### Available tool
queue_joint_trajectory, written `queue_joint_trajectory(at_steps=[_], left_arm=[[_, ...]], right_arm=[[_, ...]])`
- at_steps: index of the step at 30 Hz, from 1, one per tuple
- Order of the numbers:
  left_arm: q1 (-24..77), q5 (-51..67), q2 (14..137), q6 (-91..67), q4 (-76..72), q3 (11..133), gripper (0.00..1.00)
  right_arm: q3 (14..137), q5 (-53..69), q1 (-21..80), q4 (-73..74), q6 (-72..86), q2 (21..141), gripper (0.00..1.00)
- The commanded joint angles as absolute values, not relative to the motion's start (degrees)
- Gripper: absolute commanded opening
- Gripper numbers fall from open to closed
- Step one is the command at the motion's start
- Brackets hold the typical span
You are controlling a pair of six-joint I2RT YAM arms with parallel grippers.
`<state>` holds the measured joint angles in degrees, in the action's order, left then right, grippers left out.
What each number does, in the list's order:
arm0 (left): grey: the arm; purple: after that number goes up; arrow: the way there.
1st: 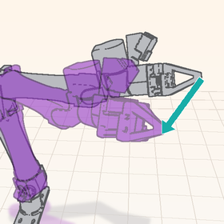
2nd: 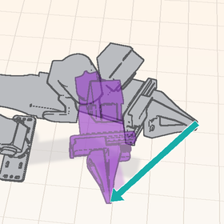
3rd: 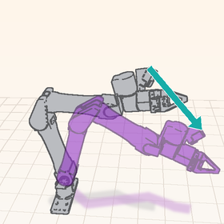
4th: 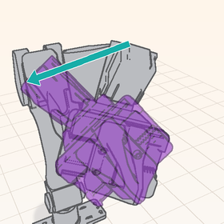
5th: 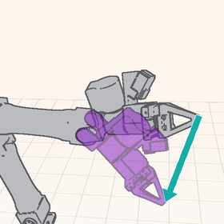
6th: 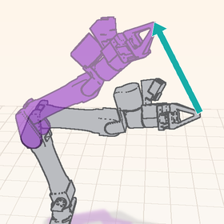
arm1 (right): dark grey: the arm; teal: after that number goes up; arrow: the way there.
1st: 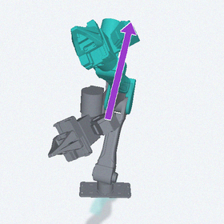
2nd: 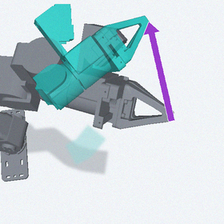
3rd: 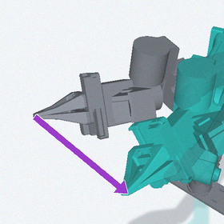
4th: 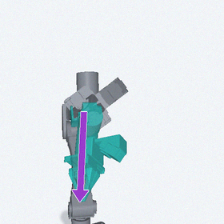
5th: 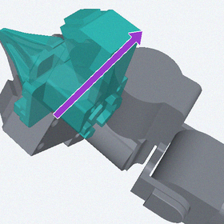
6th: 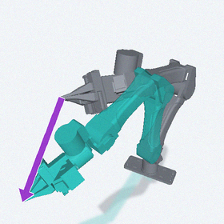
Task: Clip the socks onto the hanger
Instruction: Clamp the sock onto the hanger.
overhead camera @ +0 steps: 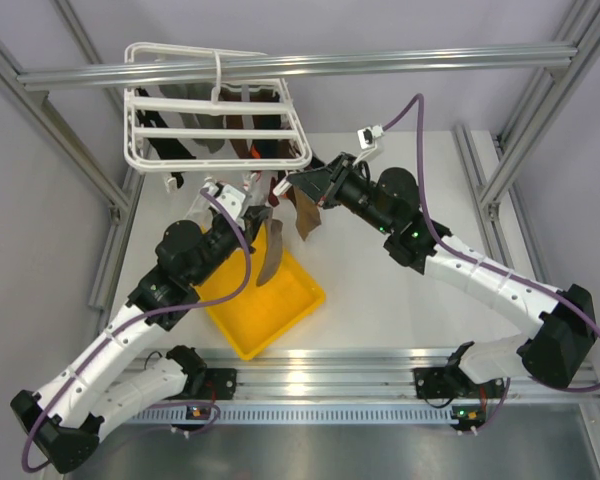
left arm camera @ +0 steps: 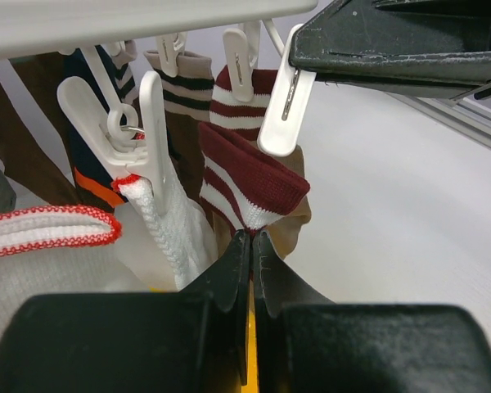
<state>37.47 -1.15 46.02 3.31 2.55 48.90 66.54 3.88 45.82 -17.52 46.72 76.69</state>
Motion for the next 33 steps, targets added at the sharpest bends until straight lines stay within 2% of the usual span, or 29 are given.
queue_joint_trajectory(at_steps=[1,30,31,33], left_arm=[[37.7,-1.8,46.0,3.3,-1.9,50.6,0.00],[39.5,-0.4,48.9,5.4,-4.9,54.0,0.00],[39.6,-0.3,48.9,5.4,-5.0,54.0,0.00],[39.6,1.5,49.0,5.6,-5.0,53.9,0.00]], right_arm=[[69.7,0.8,45.4,-17.8,46.6,77.1,0.00],[70.3,2.7,45.6,-16.8,47.4,77.8,0.00],[70.2,2.8,45.6,-16.9,47.3,77.9,0.01],[70.2,3.2,45.7,-17.0,47.3,77.8,0.11]])
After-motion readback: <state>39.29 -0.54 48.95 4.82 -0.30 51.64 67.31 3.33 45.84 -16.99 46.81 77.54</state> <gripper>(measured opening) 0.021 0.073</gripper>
